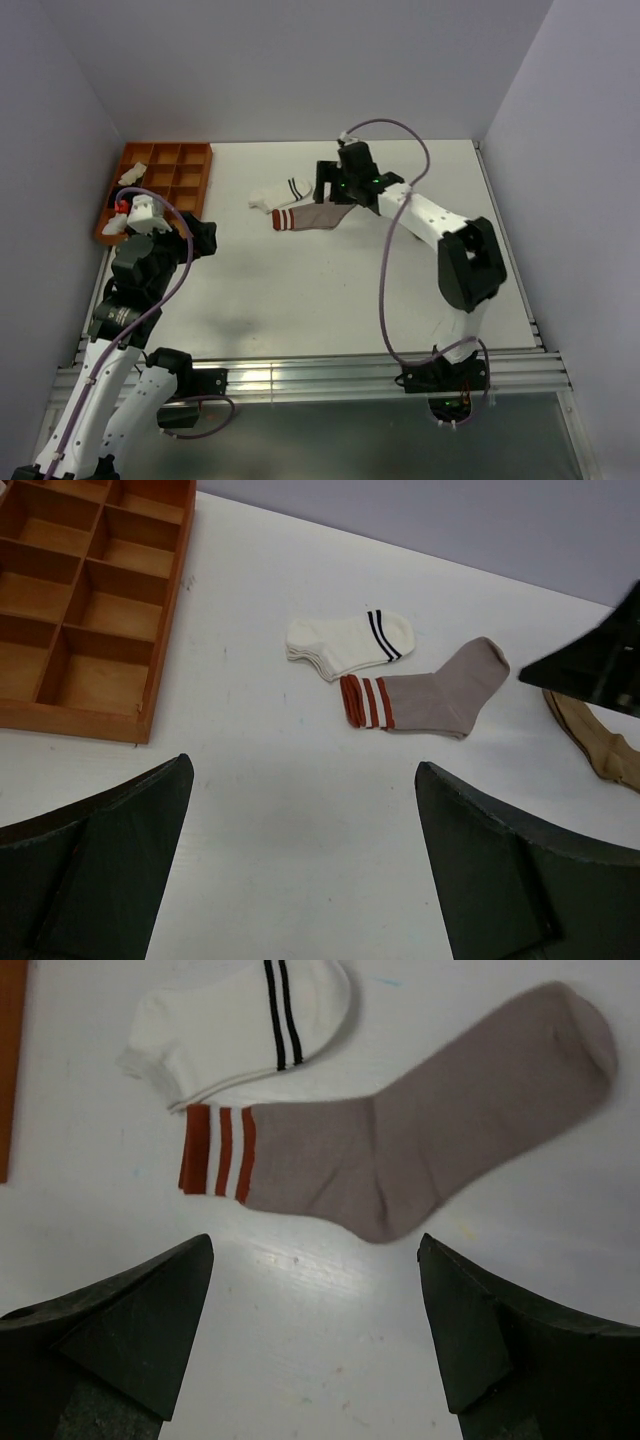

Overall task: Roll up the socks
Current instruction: Roll the sock at the center of the board.

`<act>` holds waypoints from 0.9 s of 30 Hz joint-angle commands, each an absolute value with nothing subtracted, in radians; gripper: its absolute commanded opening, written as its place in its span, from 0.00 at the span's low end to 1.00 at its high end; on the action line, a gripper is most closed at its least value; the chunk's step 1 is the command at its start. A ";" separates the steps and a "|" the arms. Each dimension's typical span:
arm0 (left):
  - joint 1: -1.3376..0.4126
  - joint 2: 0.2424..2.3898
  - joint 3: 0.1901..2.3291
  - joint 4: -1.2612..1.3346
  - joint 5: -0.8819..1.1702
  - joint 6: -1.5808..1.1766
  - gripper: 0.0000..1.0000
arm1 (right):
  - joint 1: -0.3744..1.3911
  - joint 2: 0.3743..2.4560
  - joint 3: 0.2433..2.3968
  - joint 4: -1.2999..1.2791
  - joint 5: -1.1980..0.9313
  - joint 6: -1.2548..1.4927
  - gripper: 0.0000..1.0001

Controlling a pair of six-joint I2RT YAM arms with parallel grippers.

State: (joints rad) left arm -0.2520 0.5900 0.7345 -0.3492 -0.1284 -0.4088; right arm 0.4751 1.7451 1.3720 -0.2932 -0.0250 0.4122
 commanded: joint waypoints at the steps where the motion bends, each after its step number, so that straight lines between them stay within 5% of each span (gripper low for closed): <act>1: -0.250 0.569 0.727 -0.322 -0.164 -0.397 1.00 | 0.534 1.885 1.526 -0.291 -0.012 0.312 0.90; 8: -0.249 0.569 0.727 -0.319 -0.147 -0.397 0.99 | 0.610 2.138 1.707 -0.305 -0.034 0.227 0.90; 14: -0.249 0.563 0.726 -0.316 -0.143 -0.396 1.00 | 0.618 2.191 1.654 -0.342 -0.080 0.195 0.90; 27: -0.249 0.557 0.724 -0.311 -0.127 -0.396 0.99 | 0.612 1.820 1.171 -0.379 -0.009 0.126 0.88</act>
